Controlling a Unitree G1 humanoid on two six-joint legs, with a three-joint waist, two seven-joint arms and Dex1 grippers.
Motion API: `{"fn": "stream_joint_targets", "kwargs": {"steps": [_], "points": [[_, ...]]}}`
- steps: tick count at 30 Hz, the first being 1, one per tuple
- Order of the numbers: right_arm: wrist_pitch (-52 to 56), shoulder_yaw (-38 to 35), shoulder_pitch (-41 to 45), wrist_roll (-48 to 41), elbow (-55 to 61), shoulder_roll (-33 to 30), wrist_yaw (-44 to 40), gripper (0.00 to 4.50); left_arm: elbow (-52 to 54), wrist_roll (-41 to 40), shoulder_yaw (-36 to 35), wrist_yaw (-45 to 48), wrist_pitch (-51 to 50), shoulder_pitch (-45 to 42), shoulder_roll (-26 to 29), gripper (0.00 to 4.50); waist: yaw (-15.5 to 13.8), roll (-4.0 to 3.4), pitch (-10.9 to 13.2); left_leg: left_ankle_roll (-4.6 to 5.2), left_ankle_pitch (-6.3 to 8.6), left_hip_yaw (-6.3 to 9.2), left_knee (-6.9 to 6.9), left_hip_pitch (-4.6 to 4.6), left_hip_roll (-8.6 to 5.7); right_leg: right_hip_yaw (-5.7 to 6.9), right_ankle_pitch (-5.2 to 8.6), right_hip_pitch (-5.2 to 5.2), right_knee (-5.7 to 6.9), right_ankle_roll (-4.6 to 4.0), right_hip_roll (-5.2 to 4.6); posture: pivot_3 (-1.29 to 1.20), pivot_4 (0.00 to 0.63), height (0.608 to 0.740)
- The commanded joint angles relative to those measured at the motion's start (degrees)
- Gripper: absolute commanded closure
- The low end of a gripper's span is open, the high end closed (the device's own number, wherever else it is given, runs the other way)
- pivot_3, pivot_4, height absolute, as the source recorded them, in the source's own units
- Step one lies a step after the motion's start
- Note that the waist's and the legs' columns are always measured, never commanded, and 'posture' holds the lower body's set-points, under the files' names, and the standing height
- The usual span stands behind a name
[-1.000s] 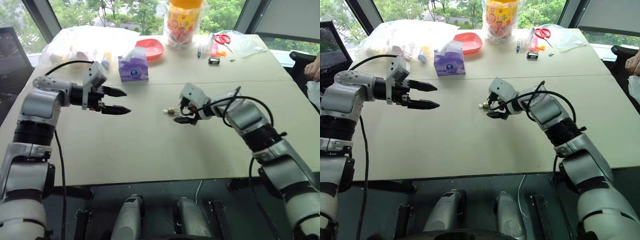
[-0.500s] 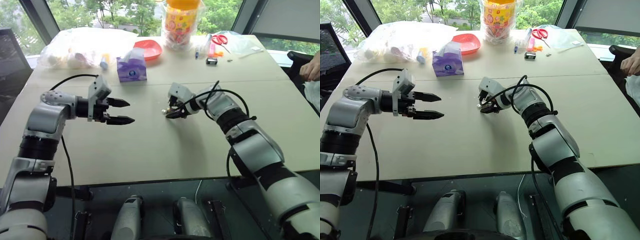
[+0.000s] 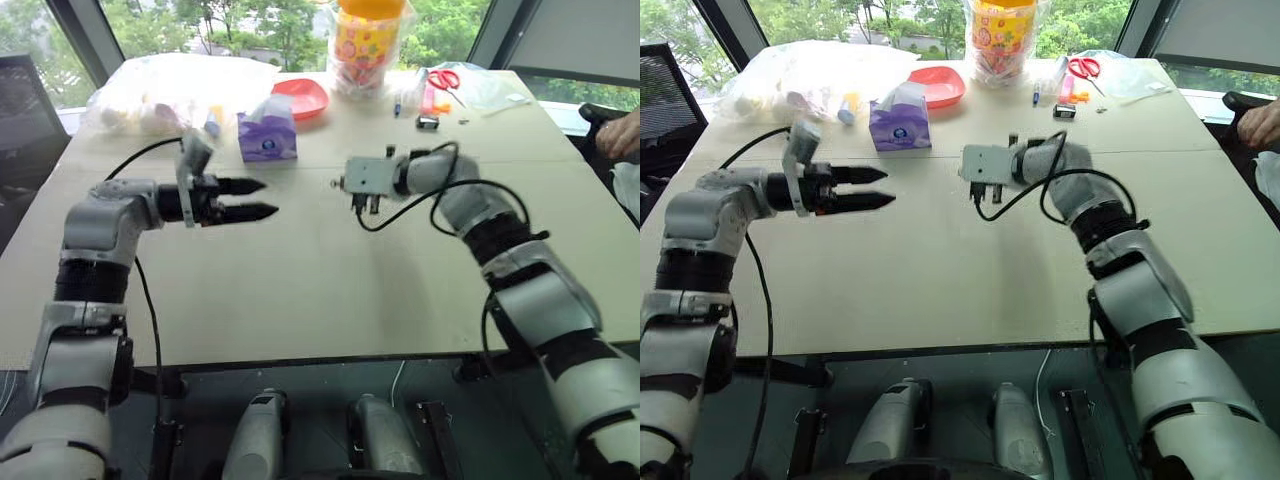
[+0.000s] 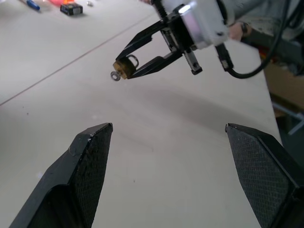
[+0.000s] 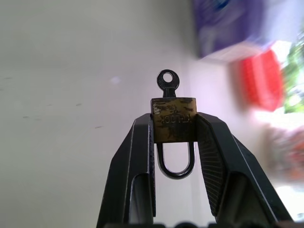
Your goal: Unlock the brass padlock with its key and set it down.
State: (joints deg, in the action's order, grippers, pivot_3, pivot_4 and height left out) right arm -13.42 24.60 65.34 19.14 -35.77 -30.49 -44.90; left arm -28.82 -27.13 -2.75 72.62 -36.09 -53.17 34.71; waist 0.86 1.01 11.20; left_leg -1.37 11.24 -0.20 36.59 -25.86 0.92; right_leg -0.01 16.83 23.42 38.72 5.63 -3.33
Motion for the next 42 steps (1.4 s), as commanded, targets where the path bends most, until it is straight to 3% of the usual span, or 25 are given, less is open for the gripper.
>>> {"fn": "stream_joint_targets", "kwargs": {"steps": [1,7,14,17,25,35,41,42], "points": [[3.8,-5.2,-3.8,-2.0,19.6,-2.0,-0.8,3.8,-12.2,-0.9,-2.9,0.9,2.4,-8.1,-3.2,0.52,0.0,0.0,0.0,0.0,0.0,0.01,-0.02,0.0,0.0,0.01,0.01,-0.02,-0.01,0.02,0.01,0.0,0.15,0.74],[11.8,-7.6,-7.2,-0.3,32.5,-1.9,-0.5,3.8,-30.2,1.1,-3.9,4.8,6.6,-19.9,-9.2,0.52,0.1,0.02,0.0,0.0,0.0,-0.22,0.03,0.04,-0.04,0.02,0.01,-0.06,0.01,0.01,0.04,0.0,0.15,0.74],[15.2,-8.0,-7.3,1.1,35.1,-1.8,0.9,3.8,-37.4,3.8,-4.5,8.2,10.2,-24.6,-11.2,0.52,0.1,0.02,0.0,0.01,0.0,-0.2,0.18,0.04,-0.03,0.03,0.01,-0.08,0.16,0.01,0.05,0.0,0.15,0.74],[16.1,-8.2,-8.2,1.4,36.2,-2.2,1.0,3.8,-38.5,3.7,-5.8,8.1,10.3,-25.4,-11.6,1.36,0.1,0.02,0.0,0.01,0.0,-0.2,0.2,0.03,-0.02,0.02,0.01,-0.07,0.18,0.01,0.04,0.0,0.15,0.74],[17.1,-7.8,-8.5,1.5,37.2,-1.6,1.2,3.8,-37.8,6.1,-4.9,10.7,11.0,-24.9,-12.5,4.37,0.0,0.02,0.0,0.01,0.01,-0.18,0.28,0.02,-0.02,0.03,0.01,-0.07,0.25,0.01,0.04,0.0,0.15,0.74],[17.8,-7.1,-9.0,0.8,38.7,-1.2,-0.8,3.8,-36.5,13.2,-2.2,8.1,25.8,-23.9,-13.8,4.44,-0.1,0.02,0.0,0.01,0.01,-0.18,0.3,0.02,-0.02,0.02,0.01,-0.07,0.28,0.01,0.04,0.0,0.15,0.74],[18.2,-7.3,-9.5,0.9,38.7,-1.2,-1.1,3.8,-35.7,12.2,-1.9,17.4,17.3,-25.1,-11.8,4.44,0.1,0.02,0.0,0.01,0.01,-0.19,0.31,0.02,-0.03,0.03,0.01,-0.07,0.29,0.01,0.05,0.0,0.15,0.74],[18.2,-7.4,-9.5,0.9,38.6,-1.2,-0.9,3.8,-35.7,12.8,-1.3,18.7,16.1,-24.9,-11.3,4.2,0.2,0.02,0.0,0.01,0.01,-0.19,0.31,0.02,-0.03,0.03,0.01,-0.07,0.29,0.01,0.06,0.0,0.15,0.74]]}}
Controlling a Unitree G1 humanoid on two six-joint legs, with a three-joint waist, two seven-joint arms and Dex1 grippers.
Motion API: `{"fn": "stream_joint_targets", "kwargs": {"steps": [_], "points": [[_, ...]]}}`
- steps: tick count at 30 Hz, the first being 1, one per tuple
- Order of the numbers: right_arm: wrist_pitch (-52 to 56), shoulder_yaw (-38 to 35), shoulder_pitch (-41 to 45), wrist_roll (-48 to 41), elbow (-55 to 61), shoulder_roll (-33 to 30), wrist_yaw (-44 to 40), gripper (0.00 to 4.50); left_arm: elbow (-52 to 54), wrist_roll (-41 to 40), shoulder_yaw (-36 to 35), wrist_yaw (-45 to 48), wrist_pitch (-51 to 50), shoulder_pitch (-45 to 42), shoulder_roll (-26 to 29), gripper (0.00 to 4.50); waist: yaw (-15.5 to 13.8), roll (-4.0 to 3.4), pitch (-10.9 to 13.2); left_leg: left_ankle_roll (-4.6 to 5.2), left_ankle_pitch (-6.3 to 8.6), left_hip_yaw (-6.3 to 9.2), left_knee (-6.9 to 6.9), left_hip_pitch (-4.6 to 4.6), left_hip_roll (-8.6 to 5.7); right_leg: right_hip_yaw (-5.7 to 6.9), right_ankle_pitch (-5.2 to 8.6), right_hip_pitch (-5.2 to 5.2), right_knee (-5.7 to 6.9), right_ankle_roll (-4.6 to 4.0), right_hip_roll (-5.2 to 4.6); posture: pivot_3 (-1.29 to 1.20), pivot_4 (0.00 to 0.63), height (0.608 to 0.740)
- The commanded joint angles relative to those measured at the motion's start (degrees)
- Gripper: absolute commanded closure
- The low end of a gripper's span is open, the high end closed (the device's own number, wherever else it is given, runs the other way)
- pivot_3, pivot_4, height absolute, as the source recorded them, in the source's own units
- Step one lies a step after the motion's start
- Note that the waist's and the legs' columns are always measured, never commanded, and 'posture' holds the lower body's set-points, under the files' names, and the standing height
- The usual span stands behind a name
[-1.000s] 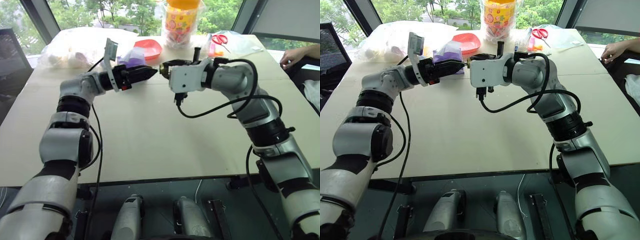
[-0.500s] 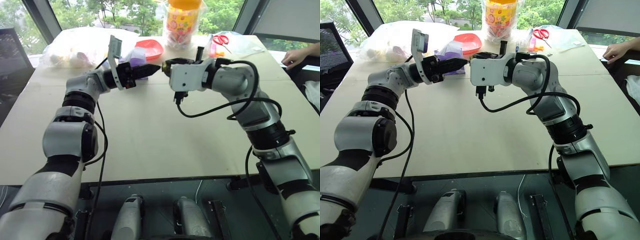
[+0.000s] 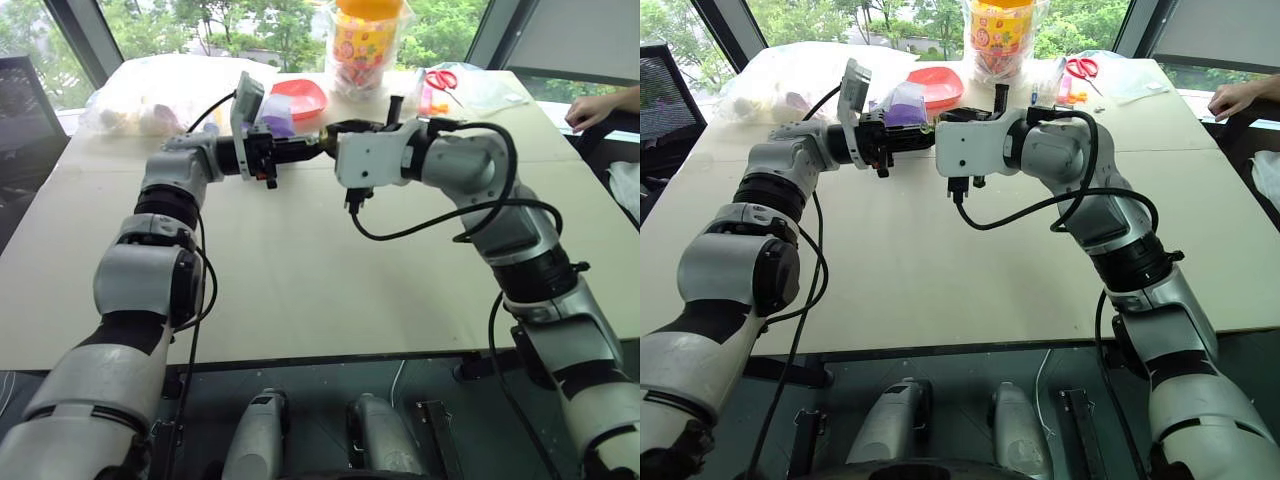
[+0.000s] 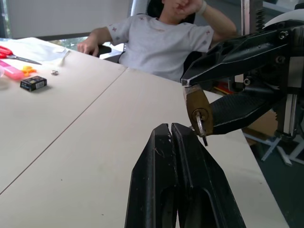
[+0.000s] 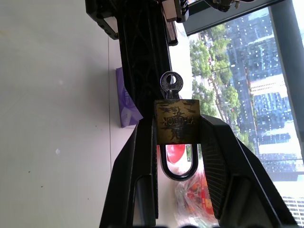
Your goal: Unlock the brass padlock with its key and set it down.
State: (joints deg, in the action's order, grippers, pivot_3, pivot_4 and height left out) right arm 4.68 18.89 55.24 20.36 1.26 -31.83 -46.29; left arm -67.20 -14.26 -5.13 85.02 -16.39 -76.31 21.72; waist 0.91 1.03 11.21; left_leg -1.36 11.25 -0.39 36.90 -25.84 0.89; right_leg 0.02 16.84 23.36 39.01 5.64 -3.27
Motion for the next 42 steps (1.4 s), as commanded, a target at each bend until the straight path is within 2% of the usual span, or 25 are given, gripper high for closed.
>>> {"fn": "stream_joint_targets", "kwargs": {"steps": [1,3,5,8,12,19,20,21,26,33,42], "points": [[0.1,-1.7,0.6,-0.3,1.5,0.1,0.5,3.8,2.7,0.4,1.7,7.1,-4.5,-1.5,2.1,3.91,0.2,0.0,0.0,0.0,0.0,0.0,0.0,0.0,0.01,0.0,0.0,0.0,0.0,0.0,0.02,0.0,0.15,0.74],[0.2,-1.8,0.6,-0.2,1.4,-0.1,0.7,3.8,4.2,-0.6,3.6,7.4,-6.5,-0.4,3.0,3.31,0.1,0.0,0.0,0.0,0.0,0.01,-0.01,0.01,0.02,0.0,0.0,0.0,0.01,0.0,0.03,0.0,0.15,0.74],[0.3,-1.9,0.6,-0.1,1.3,-0.1,0.9,3.8,4.7,-0.9,3.3,7.1,-6.4,0.1,3.3,2.5,0.0,0.0,0.0,0.0,0.0,0.03,0.0,0.01,0.03,0.0,0.0,-0.01,0.02,-0.01,0.03,0.0,0.15,0.74],[0.2,-1.8,0.6,-0.1,1.1,-0.1,1.0,3.8,3.5,-1.7,0.4,3.1,-5.5,-0.7,2.9,1.82,-0.1,0.0,0.0,0.0,0.0,0.04,0.04,0.01,0.03,0.0,0.0,-0.01,0.02,-0.01,0.01,0.0,0.15,0.74],[0.1,-1.7,0.5,-0.1,1.1,0.0,1.1,3.8,2.2,-3.4,-2.9,0.3,-6.9,-1.9,2.4,1.82,0.0,0.0,0.0,0.0,0.0,0.2,0.06,0.0,0.03,0.0,0.0,-0.02,0.03,-0.01,0.01,0.0,0.15,0.74],[0.2,-1.6,0.3,0.0,1.6,0.1,1.3,3.8,1.9,-3.3,-3.9,0.7,-7.7,-2.3,2.0,1.82,-0.1,0.0,0.0,0.0,0.0,0.18,0.06,0.0,0.03,0.0,0.0,-0.02,0.04,-0.01,0.01,0.0,0.15,0.74],[0.3,-1.6,0.3,0.1,1.6,0.2,1.4,3.8,1.8,-3.3,-3.9,0.6,-7.8,-2.4,2.0,2.33,-0.1,0.0,0.0,0.0,0.0,0.18,0.06,0.0,0.03,0.0,0.0,-0.02,0.04,-0.01,0.01,0.0,0.15,0.74],[0.4,-1.5,0.3,0.0,1.8,0.2,1.4,3.8,1.8,-3.2,-3.8,0.7,-7.8,-2.4,1.8,2.57,0.0,0.0,0.0,0.0,0.0,0.18,0.06,0.0,0.03,0.0,0.0,-0.02,0.04,0.0,0.01,0.0,0.15,0.74],[0.7,-1.5,0.1,0.1,2.3,0.4,1.4,3.8,1.9,-2.9,-3.5,0.9,-7.7,-2.3,1.5,4.49,-0.1,0.0,0.0,0.0,0.0,0.17,0.07,0.0,0.03,0.0,0.0,-0.02,0.04,-0.01,0.01,0.0,0.15,0.74],[1.3,-1.5,-0.2,0.1,3.3,0.7,1.2,3.8,2.9,-1.1,-1.8,1.3,-4.6,-1.5,1.2,4.49,0.0,0.0,0.0,0.0,0.0,0.17,0.07,0.0,0.03,0.0,0.0,-0.02,0.04,-0.01,0.01,0.0,0.15,0.74],[2.6,-2.0,-0.9,-1.1,4.3,0.5,0.1,3.8,6.0,4.1,1.2,-2.6,17.0,0.2,0.6,4.49,-0.1,0.0,0.0,0.0,0.0,0.15,0.08,0.0,0.03,0.0,0.0,-0.02,0.05,-0.01,0.0,0.0,0.15,0.74]]}}
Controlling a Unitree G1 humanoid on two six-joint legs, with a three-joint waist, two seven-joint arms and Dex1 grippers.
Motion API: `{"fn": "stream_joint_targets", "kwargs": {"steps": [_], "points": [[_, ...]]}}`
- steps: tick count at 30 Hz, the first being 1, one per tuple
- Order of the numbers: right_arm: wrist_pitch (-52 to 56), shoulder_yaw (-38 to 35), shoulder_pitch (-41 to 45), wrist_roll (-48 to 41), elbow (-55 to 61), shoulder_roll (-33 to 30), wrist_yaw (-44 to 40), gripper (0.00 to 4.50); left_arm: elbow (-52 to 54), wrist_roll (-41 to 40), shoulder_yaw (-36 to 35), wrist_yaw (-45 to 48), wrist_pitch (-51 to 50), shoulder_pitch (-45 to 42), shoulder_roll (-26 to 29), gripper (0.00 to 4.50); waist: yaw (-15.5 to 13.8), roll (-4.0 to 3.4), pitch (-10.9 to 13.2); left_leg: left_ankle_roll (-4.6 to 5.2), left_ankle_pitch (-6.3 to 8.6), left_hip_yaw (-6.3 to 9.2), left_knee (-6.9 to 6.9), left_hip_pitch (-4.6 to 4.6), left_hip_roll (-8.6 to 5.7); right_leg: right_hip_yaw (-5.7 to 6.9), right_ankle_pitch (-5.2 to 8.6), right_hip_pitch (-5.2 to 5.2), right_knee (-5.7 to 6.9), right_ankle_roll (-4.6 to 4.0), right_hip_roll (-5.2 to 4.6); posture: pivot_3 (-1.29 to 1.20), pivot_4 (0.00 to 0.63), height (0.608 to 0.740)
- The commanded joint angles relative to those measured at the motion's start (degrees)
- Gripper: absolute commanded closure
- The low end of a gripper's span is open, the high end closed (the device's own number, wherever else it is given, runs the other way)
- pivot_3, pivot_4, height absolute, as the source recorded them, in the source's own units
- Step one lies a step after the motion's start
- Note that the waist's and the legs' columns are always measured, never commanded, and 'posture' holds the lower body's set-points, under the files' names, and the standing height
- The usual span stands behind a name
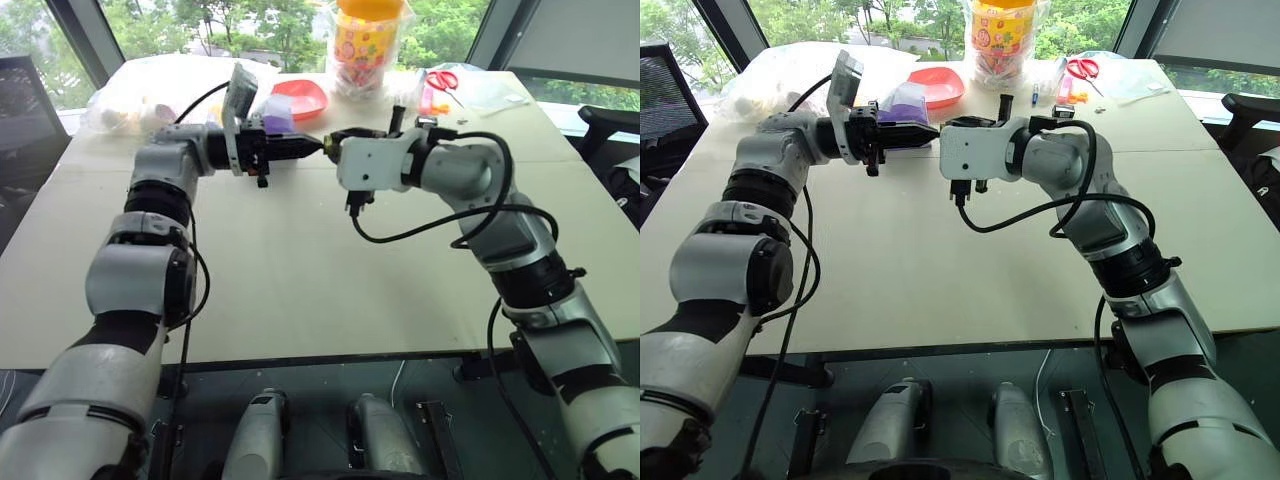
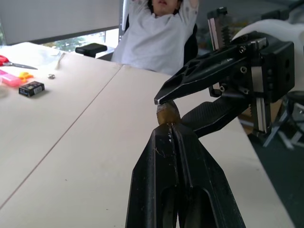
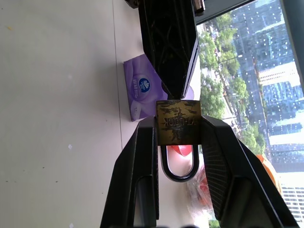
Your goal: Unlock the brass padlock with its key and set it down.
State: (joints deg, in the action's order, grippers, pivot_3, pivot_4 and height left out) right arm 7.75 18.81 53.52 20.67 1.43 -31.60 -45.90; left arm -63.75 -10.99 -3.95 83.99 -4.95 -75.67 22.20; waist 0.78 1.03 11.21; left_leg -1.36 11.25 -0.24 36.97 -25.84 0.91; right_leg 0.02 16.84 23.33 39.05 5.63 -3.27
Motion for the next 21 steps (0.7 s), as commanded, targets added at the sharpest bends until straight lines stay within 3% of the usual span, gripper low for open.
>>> {"fn": "stream_joint_targets", "kwargs": {"steps": [1,6,9,12,15,19,21], "points": [[-0.3,-1.9,0.8,-1.5,4.2,0.3,-0.4,3.8,2.6,0.7,-0.1,-1.8,6.8,-0.6,0.1,4.49,0.0,0.0,0.0,0.0,0.0,-0.01,0.0,0.0,0.0,0.0,0.0,0.0,0.0,0.0,0.0,0.0,0.15,0.74],[0.1,-2.1,0.7,-1.7,4.5,0.5,-0.8,3.8,3.5,1.5,1.3,0.0,11.9,-0.5,0.6,4.49,0.0,0.0,0.0,0.0,0.0,-0.06,0.0,0.0,0.0,0.0,0.0,0.0,0.0,0.0,0.0,0.0,0.15,0.74],[0.0,-2.1,0.9,-1.6,4.3,0.7,-0.8,3.8,2.3,1.2,1.4,0.5,6.1,-1.9,1.3,4.49,0.1,0.0,0.0,0.0,0.0,-0.12,0.01,0.0,0.0,0.01,0.0,0.0,0.0,0.0,0.01,0.0,0.15,0.74],[-0.1,-2.2,1.0,-1.4,4.2,0.8,-0.7,3.8,0.6,0.0,1.4,5.5,-6.3,-3.5,2.7,3.71,0.2,0.0,0.0,0.0,0.0,-0.12,0.02,0.0,-0.01,0.01,0.0,0.0,0.01,0.0,0.02,0.0,0.15,0.74],[-0.3,-2.2,0.9,-1.0,4.1,0.7,-0.6,3.8,0.6,0.1,1.3,6.6,-11.2,-3.3,3.3,2.7,0.2,0.0,0.0,0.01,0.0,-0.12,0.01,0.0,-0.01,0.02,0.0,0.0,0.01,0.01,0.04,0.0,0.15,0.74],[-0.6,-2.3,0.8,-0.7,4.1,0.6,-0.4,3.8,-1.0,-3.0,-3.1,0.1,-16.6,-5.2,2.1,1.52,0.1,0.0,0.0,0.01,0.0,-0.03,0.03,-0.01,0.01,0.02,0.0,-0.01,0.01,0.01,0.03,0.0,0.15,0.74],[-0.7,-2.3,1.0,-0.6,4.1,0.6,-0.3,3.8,-1.4,-3.5,-3.8,-1.3,-19.9,-6.1,1.6,1.52,0.0,0.02,0.0,0.01,0.0,0.05,0.04,-0.01,0.01,0.02,0.0,0.0,0.02,0.01,0.02,0.0,0.15,0.74]]}}
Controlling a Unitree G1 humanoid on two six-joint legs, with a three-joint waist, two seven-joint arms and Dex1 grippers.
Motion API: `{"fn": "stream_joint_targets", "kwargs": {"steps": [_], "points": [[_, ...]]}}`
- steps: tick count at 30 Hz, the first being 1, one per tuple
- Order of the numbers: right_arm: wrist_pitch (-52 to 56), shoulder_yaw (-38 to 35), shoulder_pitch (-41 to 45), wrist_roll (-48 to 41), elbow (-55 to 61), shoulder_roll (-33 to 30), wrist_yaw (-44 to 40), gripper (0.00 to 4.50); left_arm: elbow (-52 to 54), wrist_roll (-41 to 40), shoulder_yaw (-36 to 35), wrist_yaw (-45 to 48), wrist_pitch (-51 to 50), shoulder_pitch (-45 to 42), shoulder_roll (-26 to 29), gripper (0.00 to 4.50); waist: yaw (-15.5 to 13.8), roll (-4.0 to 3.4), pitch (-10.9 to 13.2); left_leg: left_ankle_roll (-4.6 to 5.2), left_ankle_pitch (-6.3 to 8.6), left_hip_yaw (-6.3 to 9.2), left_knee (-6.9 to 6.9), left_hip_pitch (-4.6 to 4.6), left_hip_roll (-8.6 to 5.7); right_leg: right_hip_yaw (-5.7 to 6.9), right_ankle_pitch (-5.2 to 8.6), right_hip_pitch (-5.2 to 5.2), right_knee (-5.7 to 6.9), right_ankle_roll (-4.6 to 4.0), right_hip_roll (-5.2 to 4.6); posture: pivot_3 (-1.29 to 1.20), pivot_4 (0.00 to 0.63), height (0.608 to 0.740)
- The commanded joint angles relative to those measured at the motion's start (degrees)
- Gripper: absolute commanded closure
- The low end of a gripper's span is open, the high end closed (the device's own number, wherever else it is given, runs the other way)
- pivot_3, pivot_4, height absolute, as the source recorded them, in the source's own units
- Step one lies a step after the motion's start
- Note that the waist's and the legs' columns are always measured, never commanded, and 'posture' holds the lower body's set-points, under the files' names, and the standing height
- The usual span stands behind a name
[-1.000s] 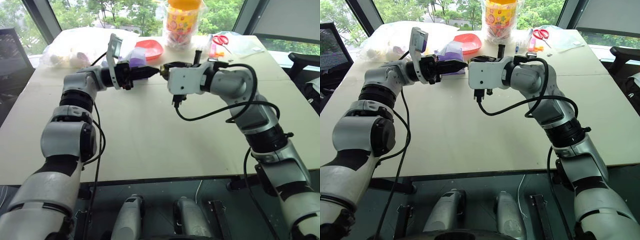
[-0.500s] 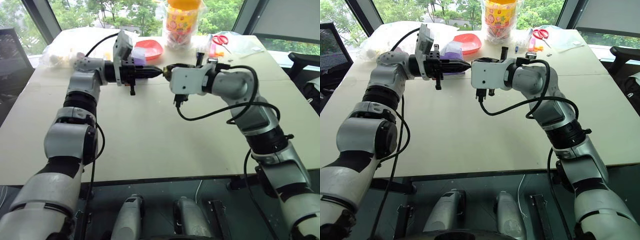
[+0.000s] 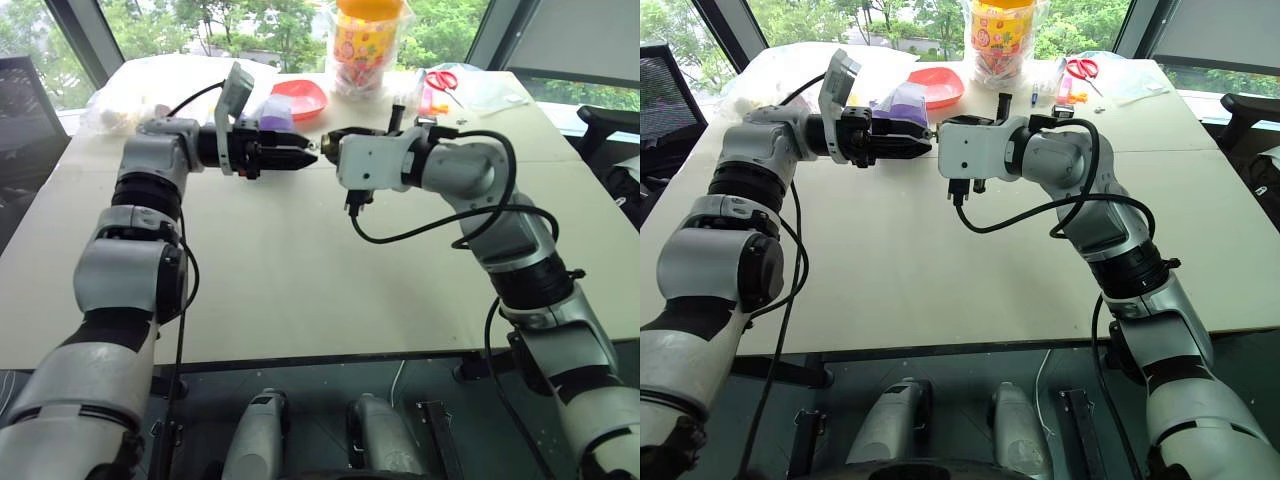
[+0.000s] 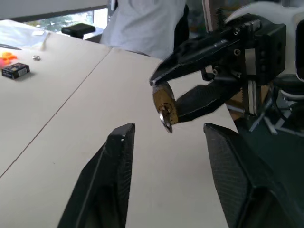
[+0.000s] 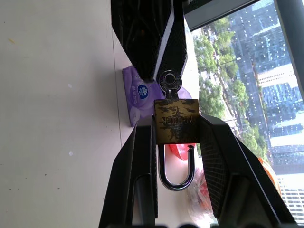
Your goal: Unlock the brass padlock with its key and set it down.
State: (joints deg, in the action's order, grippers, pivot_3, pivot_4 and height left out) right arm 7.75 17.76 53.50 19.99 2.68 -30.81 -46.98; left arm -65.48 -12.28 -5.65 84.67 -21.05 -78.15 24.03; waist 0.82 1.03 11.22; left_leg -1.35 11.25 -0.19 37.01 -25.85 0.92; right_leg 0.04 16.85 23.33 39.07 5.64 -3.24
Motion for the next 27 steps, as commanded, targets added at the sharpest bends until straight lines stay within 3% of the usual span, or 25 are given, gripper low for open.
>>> {"fn": "stream_joint_targets", "kwargs": {"steps": [1,9,12,18,25,27], "points": [[-0.8,-1.3,1.0,0.1,2.8,-0.2,0.9,3.8,0.5,-2.6,-2.4,-2.4,-4.8,-3.6,-0.7,1.52,0.0,0.01,0.0,0.0,0.0,0.02,0.0,-0.02,0.0,0.01,0.0,0.0,0.0,0.0,0.0,0.0,0.15,0.74],[-1.1,-1.2,1.4,0.5,2.6,0.1,1.4,3.8,2.7,-2.9,-1.7,-0.7,-6.8,-1.9,-3.1,1.52,0.1,0.01,0.0,0.0,0.0,0.01,-0.01,0.0,0.0,0.01,0.0,0.0,0.02,0.0,0.0,0.0,0.15,0.74],[-1.0,-1.2,1.4,0.6,2.7,0.2,1.6,3.8,2.8,-2.7,-1.7,-0.6,-6.8,-1.7,-3.3,2.23,0.1,0.01,0.0,0.0,0.0,0.0,-0.01,0.0,-0.01,0.01,0.0,0.0,0.02,0.0,0.0,0.0,0.15,0.74],[-0.8,-1.1,1.5,0.7,3.1,0.5,1.7,3.8,2.8,-2.0,-1.1,-0.6,-6.1,-1.6,-3.7,4.38,0.1,0.01,0.0,0.0,0.0,0.0,-0.01,0.0,0.0,0.01,0.0,0.0,0.02,0.0,0.0,0.0,0.15,0.74],[-0.5,-1.3,1.5,0.9,3.7,1.0,1.7,3.8,3.3,-1.2,-0.1,-0.5,-5.0,-1.2,-3.7,4.45,0.0,0.01,0.0,0.0,0.0,-0.01,0.0,0.0,-0.01,0.01,0.0,0.0,0.02,0.0,0.0,0.0,0.15,0.74],[0.5,-2.1,1.2,-0.3,4.1,1.4,1.4,2.74,3.3,-1.3,-0.2,-0.6,-4.7,-1.1,-3.7,4.5,0.0,0.01,0.0,0.0,0.0,0.0,0.0,0.0,-0.01,0.01,0.0,0.0,0.02,0.0,0.0,0.0,0.15,0.74]]}}
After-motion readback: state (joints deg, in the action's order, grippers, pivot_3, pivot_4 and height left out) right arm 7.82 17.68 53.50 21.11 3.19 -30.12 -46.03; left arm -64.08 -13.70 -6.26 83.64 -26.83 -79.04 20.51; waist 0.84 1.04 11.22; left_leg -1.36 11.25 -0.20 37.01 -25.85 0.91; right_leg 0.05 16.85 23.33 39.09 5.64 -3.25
